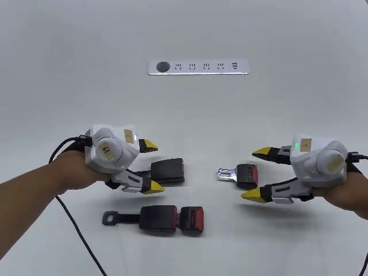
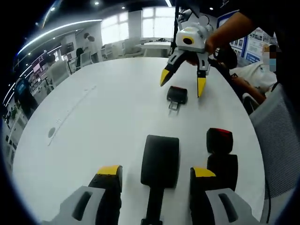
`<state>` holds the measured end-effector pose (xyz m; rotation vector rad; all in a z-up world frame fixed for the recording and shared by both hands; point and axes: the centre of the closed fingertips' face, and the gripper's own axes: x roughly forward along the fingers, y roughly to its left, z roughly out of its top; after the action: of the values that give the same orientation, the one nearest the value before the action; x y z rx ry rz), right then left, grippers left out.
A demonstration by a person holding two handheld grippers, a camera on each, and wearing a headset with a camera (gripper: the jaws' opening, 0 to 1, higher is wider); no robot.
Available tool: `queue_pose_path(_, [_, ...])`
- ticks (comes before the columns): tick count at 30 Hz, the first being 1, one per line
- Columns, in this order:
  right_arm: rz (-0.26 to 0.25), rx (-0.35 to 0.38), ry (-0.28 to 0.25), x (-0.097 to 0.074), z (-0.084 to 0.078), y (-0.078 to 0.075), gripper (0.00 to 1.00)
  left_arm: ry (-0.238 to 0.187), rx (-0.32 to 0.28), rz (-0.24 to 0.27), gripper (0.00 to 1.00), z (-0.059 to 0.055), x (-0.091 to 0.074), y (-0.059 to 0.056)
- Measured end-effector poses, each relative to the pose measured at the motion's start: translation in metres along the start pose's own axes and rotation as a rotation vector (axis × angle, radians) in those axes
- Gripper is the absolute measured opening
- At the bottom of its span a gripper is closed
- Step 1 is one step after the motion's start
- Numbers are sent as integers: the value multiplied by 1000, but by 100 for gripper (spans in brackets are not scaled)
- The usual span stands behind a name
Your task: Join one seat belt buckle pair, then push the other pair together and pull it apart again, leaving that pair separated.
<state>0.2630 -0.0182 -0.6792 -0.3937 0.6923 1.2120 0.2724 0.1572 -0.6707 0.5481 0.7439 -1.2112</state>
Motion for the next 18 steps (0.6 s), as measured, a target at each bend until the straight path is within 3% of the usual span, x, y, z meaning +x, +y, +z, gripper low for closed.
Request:
queue_pose_path(8, [35,-17,34,4,-7,3,60,26,0,-46,52,-4,10,-10])
queue_pose_path(9, [40,-29,51,4,-11,3,59,31,5,-48,51,-6,12,-10])
queue_pose_path(13, [46,-19,38,1,-6,2,55,21,32,-43,46,-7,13,-3])
queue_pose_path(18, [51,-48,51,2,-7,3,48,15,59,-78,41,-7,14,-7])
